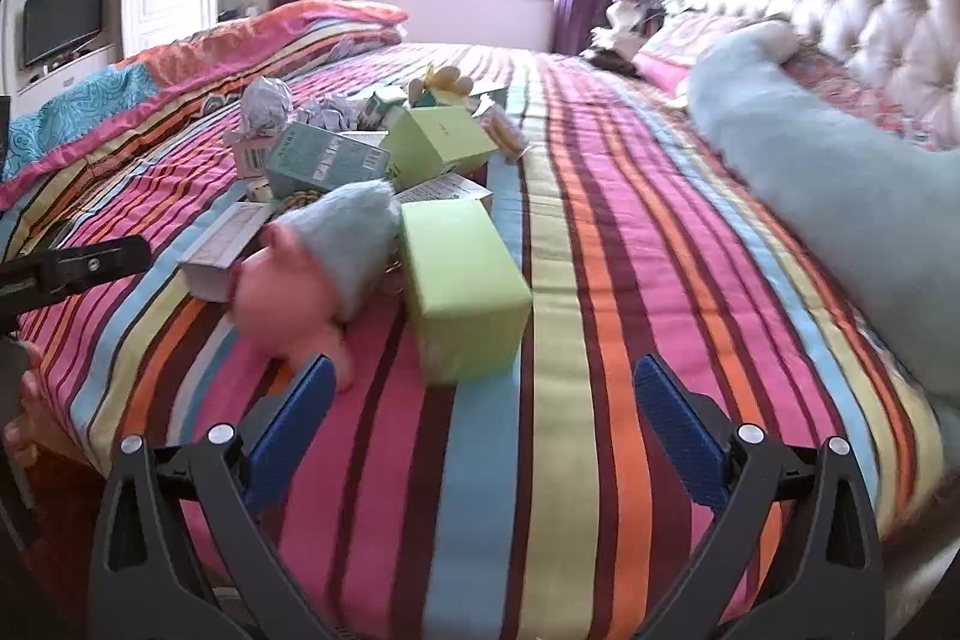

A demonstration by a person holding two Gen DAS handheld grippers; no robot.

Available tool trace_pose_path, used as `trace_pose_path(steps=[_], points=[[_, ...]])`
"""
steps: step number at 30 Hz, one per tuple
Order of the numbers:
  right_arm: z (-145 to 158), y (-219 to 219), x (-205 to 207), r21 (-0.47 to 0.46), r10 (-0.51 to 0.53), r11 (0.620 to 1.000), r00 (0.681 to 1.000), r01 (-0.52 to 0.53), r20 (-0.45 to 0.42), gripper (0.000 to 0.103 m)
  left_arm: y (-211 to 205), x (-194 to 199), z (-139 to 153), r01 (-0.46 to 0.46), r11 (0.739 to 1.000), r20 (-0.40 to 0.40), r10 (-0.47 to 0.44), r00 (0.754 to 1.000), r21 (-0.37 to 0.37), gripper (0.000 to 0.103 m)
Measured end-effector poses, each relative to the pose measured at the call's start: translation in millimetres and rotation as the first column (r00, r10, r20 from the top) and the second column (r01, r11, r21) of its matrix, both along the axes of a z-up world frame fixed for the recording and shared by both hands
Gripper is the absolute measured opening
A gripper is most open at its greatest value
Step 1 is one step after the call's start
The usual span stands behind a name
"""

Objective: Collect trash
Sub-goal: 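Grasp the white cosmetic box with the left tool while the right tool grasps the green box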

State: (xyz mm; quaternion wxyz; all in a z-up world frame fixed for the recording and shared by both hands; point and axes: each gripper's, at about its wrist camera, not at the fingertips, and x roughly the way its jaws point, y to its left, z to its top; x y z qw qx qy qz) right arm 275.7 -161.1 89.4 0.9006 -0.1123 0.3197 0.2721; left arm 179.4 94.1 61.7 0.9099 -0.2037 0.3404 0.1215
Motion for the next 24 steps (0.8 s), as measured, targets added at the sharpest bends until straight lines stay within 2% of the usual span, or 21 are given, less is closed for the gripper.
trace_pose_path(steps=[5,10,15,17,19,20,21,22,23,24], points=[[-4,5,12,-0.012,0.025,1.0,0.999,-0.026,-0.022,0.095,1,30,-6,-0.008,0.999,-0.046,0.01,0.999,0.046,0.097],[-14,17,31,-0.023,0.036,0.999,0.997,-0.037,-0.064,0.095,-1,57,-19,-0.021,0.988,-0.147,0.044,0.988,0.156,0.097],[-22,26,44,-0.05,0.031,0.998,0.996,-0.035,-0.082,0.095,15,75,-28,-0.034,0.993,-0.193,0.055,0.98,0.111,0.097],[-24,29,49,-0.056,0.026,0.998,0.996,-0.031,-0.086,0.095,20,83,-31,-0.044,0.993,-0.226,0.069,0.972,0.113,0.097],[-25,30,53,-0.049,0.024,0.998,0.995,-0.029,-0.096,0.094,19,88,-33,-0.024,0.989,-0.236,0.059,0.97,0.148,0.097],[-25,28,54,-0.032,0.031,0.999,0.994,-0.035,-0.108,0.084,18,88,-34,-0.014,0.987,-0.237,0.052,0.97,0.16,0.096],[-25,26,54,0.0,0.048,0.999,0.989,-0.048,-0.138,0.062,17,88,-35,0.002,0.985,-0.236,0.04,0.971,0.175,0.093],[-24,22,53,0.039,0.06,0.998,0.984,-0.054,-0.169,0.051,16,87,-35,0.012,0.98,-0.235,0.035,0.971,0.198,0.078],[-23,20,50,0.047,0.051,0.998,0.984,-0.044,-0.172,0.047,16,82,-34,0.016,0.97,-0.229,0.041,0.973,0.242,0.06],[-21,18,45,0.039,0.042,0.999,0.986,-0.037,-0.161,0.047,18,80,-33,0.014,0.968,-0.219,0.042,0.975,0.249,0.048]])
